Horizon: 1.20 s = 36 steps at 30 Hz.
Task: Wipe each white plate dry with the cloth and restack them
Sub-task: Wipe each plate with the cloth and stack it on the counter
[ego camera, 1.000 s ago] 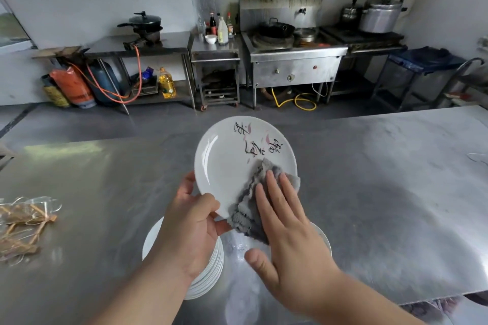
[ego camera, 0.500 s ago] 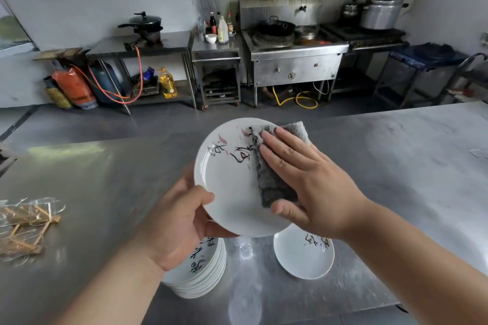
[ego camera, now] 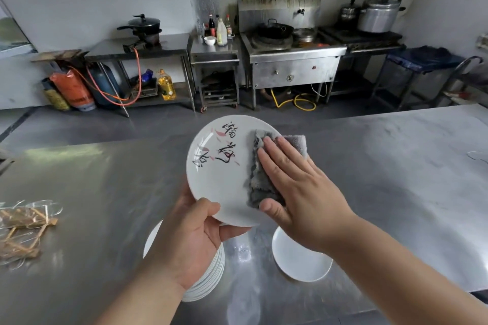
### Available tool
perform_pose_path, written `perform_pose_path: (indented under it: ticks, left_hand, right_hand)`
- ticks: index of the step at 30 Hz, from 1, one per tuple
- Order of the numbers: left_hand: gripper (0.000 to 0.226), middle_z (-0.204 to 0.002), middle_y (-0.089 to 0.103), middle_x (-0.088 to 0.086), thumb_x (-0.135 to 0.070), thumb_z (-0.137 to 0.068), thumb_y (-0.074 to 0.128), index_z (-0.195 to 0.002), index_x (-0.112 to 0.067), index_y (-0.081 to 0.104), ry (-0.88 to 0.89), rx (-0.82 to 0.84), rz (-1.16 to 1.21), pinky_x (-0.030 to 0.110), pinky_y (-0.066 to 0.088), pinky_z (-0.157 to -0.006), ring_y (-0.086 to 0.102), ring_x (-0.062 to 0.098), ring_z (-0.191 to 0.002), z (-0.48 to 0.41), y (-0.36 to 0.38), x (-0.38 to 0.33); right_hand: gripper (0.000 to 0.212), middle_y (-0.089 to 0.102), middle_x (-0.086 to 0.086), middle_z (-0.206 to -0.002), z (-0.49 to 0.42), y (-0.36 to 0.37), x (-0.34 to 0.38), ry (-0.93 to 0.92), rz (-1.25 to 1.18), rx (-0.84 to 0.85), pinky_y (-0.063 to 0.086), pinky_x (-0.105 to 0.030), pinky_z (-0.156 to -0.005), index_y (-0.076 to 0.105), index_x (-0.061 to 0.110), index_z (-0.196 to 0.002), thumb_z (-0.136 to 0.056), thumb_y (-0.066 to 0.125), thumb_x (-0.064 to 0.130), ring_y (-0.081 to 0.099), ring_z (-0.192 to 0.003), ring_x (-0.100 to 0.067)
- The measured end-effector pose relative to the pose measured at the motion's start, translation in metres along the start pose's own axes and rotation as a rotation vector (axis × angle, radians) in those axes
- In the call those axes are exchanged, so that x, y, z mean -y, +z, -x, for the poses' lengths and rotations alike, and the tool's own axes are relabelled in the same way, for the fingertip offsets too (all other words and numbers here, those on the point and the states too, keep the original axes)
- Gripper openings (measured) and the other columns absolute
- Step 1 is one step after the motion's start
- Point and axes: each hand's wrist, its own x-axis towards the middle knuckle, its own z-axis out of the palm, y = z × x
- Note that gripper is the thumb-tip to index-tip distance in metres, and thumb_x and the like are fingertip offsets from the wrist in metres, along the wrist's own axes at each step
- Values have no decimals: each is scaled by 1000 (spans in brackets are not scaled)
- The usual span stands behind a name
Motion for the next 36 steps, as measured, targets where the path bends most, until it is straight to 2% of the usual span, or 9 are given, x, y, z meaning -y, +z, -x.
perform_pose_path:
  ticks: [6, 8, 13, 17, 21, 25, 29, 34, 36]
  left_hand:
    - [66, -141, 67, 17, 1, -82, 52, -145, -22, 59, 47, -32, 19, 59, 61, -94, 66, 41, -127, 0, 13, 4]
    - [68, -140, 68, 17, 0, -79, 54, -143, -22, 61, -2, -12, 37, 51, 64, -84, 69, 38, -123, 1, 14, 4]
    - [63, -141, 66, 20, -21, -74, 65, -137, -14, 70, -157, 59, 63, 58, 63, -82, 66, 42, -126, -1, 7, -21]
    - [43, -136, 71, 16, -19, -80, 57, -115, -20, 82, -191, 40, 23, 61, 64, -78, 71, 41, -118, -4, 3, -24]
    - [55, -138, 68, 22, -13, -75, 64, -129, -12, 74, -141, -55, 100, 52, 65, -78, 70, 40, -120, -6, 6, -3]
    - [61, -141, 65, 25, -7, -80, 55, -141, -7, 65, -153, -110, 108, 60, 50, -109, 65, 41, -129, -7, 3, 11]
    - [63, -143, 64, 23, -6, -80, 57, -142, -12, 63, -118, -61, 155, 53, 64, -84, 67, 43, -125, -6, 2, 5]
    - [70, -144, 63, 23, -9, -76, 66, -146, -10, 59, -135, -42, 187, 51, 64, -83, 68, 42, -124, -7, 12, 13]
    - [68, -145, 63, 24, -10, -78, 64, -146, -10, 59, -193, -72, 144, 60, 57, -99, 65, 42, -128, -9, 9, 21]
  right_hand:
    - [91, 20, -15, -171, 32, 40, 59, 59, -263, -278, 20, -48, -128, 35, -2, -158, -103, 22, 70, 9, -161, -33]
    - [90, 24, -16, -170, 37, 40, 57, 27, -310, -319, 24, -51, -127, 38, -3, -156, -103, 25, 69, 14, -160, -35]
    - [96, 35, -18, -164, 11, 6, 0, -179, -211, -243, 27, -52, -126, 48, -3, -151, -99, 26, 74, 20, -159, -34]
    - [100, 33, -15, -166, 2, -3, -15, -111, -242, -169, 24, -51, -128, 46, -2, -152, -97, 20, 78, 14, -160, -31]
    - [96, 22, -14, -171, 31, 28, 33, 46, -294, -212, 23, -54, -127, 36, 0, -158, -100, 18, 74, 7, -161, -32]
    - [93, 18, -11, -173, 51, 49, 60, -40, -281, -157, 24, -48, -127, 32, 5, -161, -99, 23, 74, 9, -161, -32]
    - [91, 16, -3, -173, 27, 22, 14, 14, -188, -68, 21, -48, -128, 31, 12, -162, -98, 18, 76, 2, -162, -21]
    - [93, 13, -4, -173, 29, 25, 29, 137, -277, -132, 14, -43, -130, 31, 7, -161, -100, 17, 75, -4, -162, -22]
    - [88, 22, -6, -172, 46, 40, 51, 79, -340, -166, 21, -42, -129, 36, 7, -159, -102, 25, 72, 7, -162, -25]
